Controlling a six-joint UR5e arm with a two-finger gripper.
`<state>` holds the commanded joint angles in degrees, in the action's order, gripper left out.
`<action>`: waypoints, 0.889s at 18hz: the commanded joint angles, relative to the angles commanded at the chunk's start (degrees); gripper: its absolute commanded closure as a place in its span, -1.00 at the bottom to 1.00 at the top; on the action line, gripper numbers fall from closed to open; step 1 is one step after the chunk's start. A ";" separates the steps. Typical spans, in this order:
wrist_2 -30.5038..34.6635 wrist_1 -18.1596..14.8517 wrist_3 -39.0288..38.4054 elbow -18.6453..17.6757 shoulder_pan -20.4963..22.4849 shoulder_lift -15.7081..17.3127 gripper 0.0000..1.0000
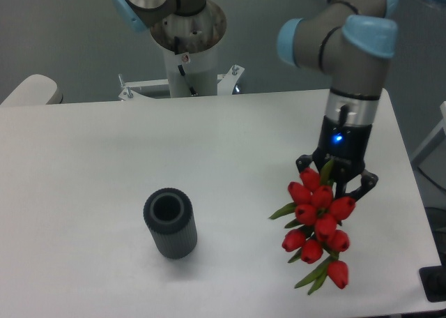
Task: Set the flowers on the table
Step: 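Move the held tulips toward the grey vase and lower them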
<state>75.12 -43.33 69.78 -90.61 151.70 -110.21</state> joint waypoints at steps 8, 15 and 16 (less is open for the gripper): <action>19.15 -0.09 0.00 -2.73 -3.87 -1.75 0.42; 23.75 -0.09 -2.63 -6.33 -4.31 -3.16 0.42; 23.75 0.00 -4.29 -6.25 -4.31 -3.60 0.42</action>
<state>98.88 -43.33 65.50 -96.86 147.39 -113.81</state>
